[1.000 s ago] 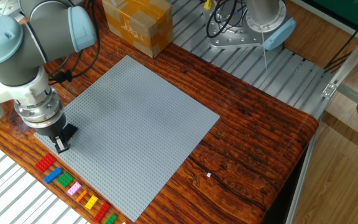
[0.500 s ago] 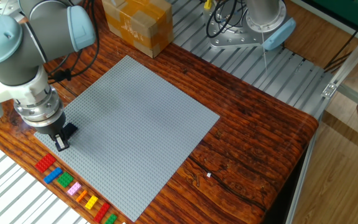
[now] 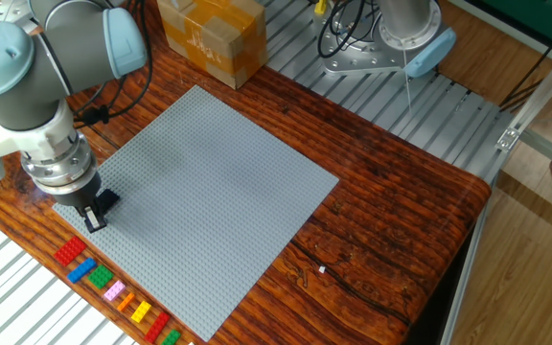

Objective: Build with small Lego blocks

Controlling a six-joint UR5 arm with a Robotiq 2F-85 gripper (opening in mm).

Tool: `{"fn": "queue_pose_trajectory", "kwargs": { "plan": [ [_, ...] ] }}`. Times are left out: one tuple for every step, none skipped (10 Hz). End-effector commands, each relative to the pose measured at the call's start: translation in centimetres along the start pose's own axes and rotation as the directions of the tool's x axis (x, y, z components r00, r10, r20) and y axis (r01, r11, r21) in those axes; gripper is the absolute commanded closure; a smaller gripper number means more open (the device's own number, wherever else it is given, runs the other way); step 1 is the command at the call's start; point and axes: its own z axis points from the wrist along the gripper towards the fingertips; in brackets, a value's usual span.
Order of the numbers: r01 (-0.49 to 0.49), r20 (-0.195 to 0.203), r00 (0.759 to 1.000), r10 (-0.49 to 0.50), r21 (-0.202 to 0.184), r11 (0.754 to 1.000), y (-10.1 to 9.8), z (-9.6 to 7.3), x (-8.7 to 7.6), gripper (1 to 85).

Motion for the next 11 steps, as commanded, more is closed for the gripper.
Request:
{"fn": "queue_pose_trajectory", "kwargs": {
  "plan": [
    [-0.004, 0.0, 1.0, 0.004, -0.009, 1.0, 0.07, -0.11, -0.07, 84.7],
    [-0.003, 0.0, 1.0, 0.003, -0.009, 1.0, 0.02, -0.11, -0.08, 84.7],
    [-0.001, 0.0, 1.0, 0.001, -0.009, 1.0, -0.01, -0.1, -0.1, 84.7],
    [-0.001, 0.0, 1.0, 0.001, -0.008, 1.0, -0.07, -0.1, -0.11, 84.7],
    [0.001, 0.0, 1.0, -0.001, -0.006, 1.0, -0.13, -0.1, -0.1, 84.7],
    [0.002, -0.001, 1.0, -0.002, -0.002, 1.0, -0.24, -0.11, -0.11, 84.7],
    [0.006, -0.002, 1.0, -0.006, 0.0, 1.0, -0.3, -0.12, -0.1, 84.7],
    [0.006, -0.002, 1.0, -0.006, 0.0, 1.0, -0.3, -0.12, -0.1, 84.7],
    [0.006, -0.002, 1.0, -0.006, 0.0, 1.0, -0.28, -0.12, -0.1, 84.7],
    [0.001, -0.002, 1.0, -0.001, -0.002, 1.0, -0.11, -0.15, -0.11, 84.7],
    [-0.002, -0.003, 1.0, 0.002, 0.0, 1.0, -0.01, -0.2, -0.12, 84.7]
  ]
}}
